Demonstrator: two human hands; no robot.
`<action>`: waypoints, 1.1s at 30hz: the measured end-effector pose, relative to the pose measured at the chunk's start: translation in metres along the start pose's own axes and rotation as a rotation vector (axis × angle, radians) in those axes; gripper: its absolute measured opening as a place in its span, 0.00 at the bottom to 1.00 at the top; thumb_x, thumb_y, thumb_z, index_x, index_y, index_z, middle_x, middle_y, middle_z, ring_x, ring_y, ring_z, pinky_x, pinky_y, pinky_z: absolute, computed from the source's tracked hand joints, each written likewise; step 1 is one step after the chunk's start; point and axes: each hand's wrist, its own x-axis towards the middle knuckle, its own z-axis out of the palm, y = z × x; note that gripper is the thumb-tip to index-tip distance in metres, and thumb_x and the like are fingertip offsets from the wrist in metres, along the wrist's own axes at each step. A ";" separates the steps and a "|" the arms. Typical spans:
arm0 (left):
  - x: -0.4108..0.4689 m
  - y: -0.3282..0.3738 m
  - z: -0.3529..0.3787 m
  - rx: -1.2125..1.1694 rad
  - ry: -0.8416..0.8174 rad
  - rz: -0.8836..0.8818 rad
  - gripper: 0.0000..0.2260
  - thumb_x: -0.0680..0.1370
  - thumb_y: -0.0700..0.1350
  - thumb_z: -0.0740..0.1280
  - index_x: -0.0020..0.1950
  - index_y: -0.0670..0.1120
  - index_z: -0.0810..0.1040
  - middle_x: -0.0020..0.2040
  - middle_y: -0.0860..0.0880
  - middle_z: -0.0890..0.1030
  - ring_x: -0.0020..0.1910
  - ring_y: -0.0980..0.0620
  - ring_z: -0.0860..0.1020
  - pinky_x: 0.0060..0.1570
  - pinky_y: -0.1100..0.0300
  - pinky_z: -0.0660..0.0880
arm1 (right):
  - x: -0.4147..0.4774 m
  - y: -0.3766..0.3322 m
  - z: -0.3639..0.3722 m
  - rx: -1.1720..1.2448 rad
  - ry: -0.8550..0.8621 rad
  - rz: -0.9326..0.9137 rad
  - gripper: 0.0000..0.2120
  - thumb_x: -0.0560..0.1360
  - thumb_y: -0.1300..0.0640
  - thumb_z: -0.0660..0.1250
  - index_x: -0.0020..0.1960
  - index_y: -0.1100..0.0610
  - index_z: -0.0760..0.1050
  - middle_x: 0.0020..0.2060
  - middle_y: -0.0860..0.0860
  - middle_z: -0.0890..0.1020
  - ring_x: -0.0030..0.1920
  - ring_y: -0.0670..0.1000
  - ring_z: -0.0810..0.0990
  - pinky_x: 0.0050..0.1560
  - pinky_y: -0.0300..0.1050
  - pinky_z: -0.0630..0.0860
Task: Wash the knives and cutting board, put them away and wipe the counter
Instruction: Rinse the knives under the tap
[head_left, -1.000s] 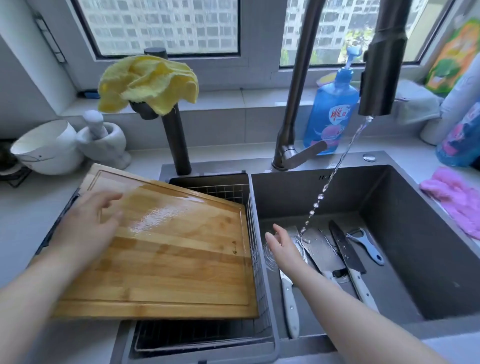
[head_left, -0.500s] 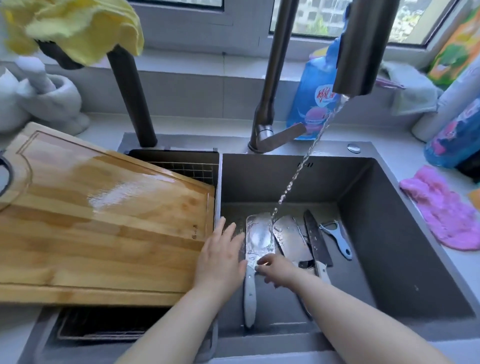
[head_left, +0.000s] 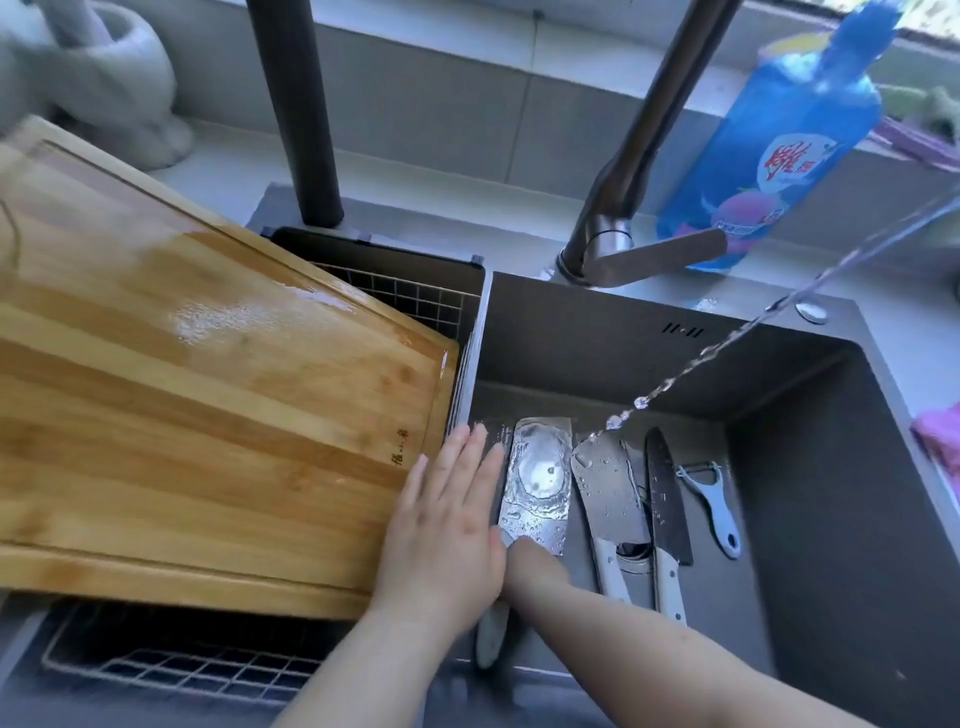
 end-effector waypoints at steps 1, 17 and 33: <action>0.000 -0.001 0.002 0.005 -0.013 0.003 0.27 0.65 0.48 0.53 0.59 0.42 0.77 0.61 0.44 0.78 0.64 0.50 0.65 0.59 0.54 0.61 | 0.001 0.001 0.003 0.033 0.023 0.008 0.17 0.78 0.54 0.57 0.63 0.60 0.68 0.62 0.55 0.76 0.64 0.54 0.74 0.60 0.43 0.69; 0.001 -0.001 -0.002 0.111 0.010 -0.004 0.27 0.66 0.46 0.51 0.61 0.43 0.76 0.62 0.47 0.77 0.70 0.51 0.62 0.58 0.54 0.72 | -0.042 0.035 -0.033 -0.013 0.125 -0.218 0.13 0.73 0.55 0.64 0.55 0.52 0.65 0.53 0.55 0.76 0.59 0.55 0.76 0.43 0.40 0.64; 0.001 0.084 0.015 0.281 -0.083 0.382 0.33 0.53 0.48 0.66 0.59 0.47 0.73 0.55 0.49 0.82 0.60 0.50 0.73 0.66 0.55 0.48 | -0.131 0.138 -0.097 -0.001 0.547 -0.235 0.06 0.73 0.51 0.61 0.47 0.50 0.66 0.36 0.46 0.70 0.42 0.51 0.68 0.31 0.38 0.61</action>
